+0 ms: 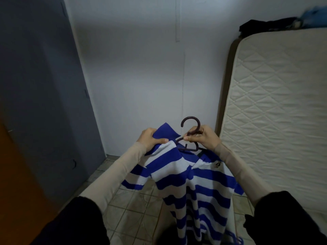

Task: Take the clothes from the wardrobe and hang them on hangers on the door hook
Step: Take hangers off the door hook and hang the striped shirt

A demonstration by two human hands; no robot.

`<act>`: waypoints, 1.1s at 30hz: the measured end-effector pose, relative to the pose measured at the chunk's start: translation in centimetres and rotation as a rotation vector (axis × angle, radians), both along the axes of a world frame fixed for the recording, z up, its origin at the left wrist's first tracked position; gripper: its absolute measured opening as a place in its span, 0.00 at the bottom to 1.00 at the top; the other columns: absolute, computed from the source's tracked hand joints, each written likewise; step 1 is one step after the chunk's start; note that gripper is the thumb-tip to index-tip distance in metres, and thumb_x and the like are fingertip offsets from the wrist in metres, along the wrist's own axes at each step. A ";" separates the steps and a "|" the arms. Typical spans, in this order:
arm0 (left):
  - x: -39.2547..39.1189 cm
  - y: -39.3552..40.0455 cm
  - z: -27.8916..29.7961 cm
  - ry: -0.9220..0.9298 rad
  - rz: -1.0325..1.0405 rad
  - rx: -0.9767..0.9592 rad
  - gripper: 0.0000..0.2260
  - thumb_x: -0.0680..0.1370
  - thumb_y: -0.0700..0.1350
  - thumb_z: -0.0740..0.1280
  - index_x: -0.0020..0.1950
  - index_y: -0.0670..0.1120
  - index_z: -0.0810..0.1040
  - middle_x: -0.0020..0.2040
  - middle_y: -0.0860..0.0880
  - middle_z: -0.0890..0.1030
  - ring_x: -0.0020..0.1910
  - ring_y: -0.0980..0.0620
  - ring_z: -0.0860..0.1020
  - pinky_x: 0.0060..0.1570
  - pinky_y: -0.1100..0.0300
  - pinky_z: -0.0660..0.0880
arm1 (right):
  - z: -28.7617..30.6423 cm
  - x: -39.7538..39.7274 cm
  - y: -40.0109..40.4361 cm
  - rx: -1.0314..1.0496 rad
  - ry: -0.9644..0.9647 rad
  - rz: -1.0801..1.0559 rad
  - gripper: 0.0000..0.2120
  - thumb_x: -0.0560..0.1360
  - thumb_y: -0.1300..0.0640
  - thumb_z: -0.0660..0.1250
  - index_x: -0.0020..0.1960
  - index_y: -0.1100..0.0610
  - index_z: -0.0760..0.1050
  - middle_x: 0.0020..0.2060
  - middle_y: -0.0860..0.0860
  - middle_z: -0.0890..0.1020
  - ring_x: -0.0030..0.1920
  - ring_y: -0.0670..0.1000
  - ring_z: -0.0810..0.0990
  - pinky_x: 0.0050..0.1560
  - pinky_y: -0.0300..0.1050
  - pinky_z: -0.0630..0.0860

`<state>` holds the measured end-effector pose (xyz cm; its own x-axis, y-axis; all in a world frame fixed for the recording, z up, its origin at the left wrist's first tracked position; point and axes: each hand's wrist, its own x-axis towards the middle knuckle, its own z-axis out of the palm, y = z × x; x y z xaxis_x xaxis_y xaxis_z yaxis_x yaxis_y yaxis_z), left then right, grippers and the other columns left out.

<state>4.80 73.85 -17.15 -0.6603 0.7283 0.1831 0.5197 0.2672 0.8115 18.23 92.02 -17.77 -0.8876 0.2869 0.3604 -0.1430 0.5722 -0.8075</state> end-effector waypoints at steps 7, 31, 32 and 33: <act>-0.3 -0.3 1.1 -0.275 0.035 0.284 0.10 0.71 0.40 0.72 0.32 0.45 0.74 0.26 0.54 0.80 0.26 0.58 0.77 0.30 0.67 0.74 | -0.9 0.7 1.1 0.004 -0.034 -0.049 0.03 0.69 0.61 0.72 0.43 0.58 0.82 0.37 0.53 0.83 0.40 0.51 0.80 0.48 0.46 0.75; 1.2 1.0 -1.2 0.169 -0.070 0.122 0.12 0.70 0.44 0.74 0.51 0.44 0.80 0.46 0.50 0.81 0.48 0.52 0.77 0.53 0.63 0.71 | -1.2 -0.1 -0.8 -0.005 0.027 -0.040 0.06 0.69 0.62 0.72 0.45 0.63 0.81 0.39 0.52 0.82 0.41 0.50 0.80 0.45 0.38 0.77; 1.2 1.0 -1.2 0.176 -0.076 0.118 0.11 0.70 0.43 0.74 0.51 0.44 0.80 0.46 0.49 0.82 0.48 0.51 0.77 0.53 0.62 0.71 | -1.2 -0.1 -0.9 -0.008 0.029 -0.040 0.05 0.69 0.62 0.72 0.45 0.62 0.81 0.39 0.51 0.82 0.41 0.49 0.80 0.44 0.37 0.77; 1.2 1.1 -1.4 0.181 -0.081 0.108 0.11 0.70 0.43 0.73 0.50 0.43 0.81 0.46 0.48 0.82 0.48 0.51 0.78 0.53 0.62 0.72 | -1.2 -0.1 -1.1 -0.009 0.034 -0.037 0.05 0.69 0.62 0.72 0.44 0.62 0.82 0.39 0.51 0.82 0.40 0.48 0.80 0.44 0.36 0.77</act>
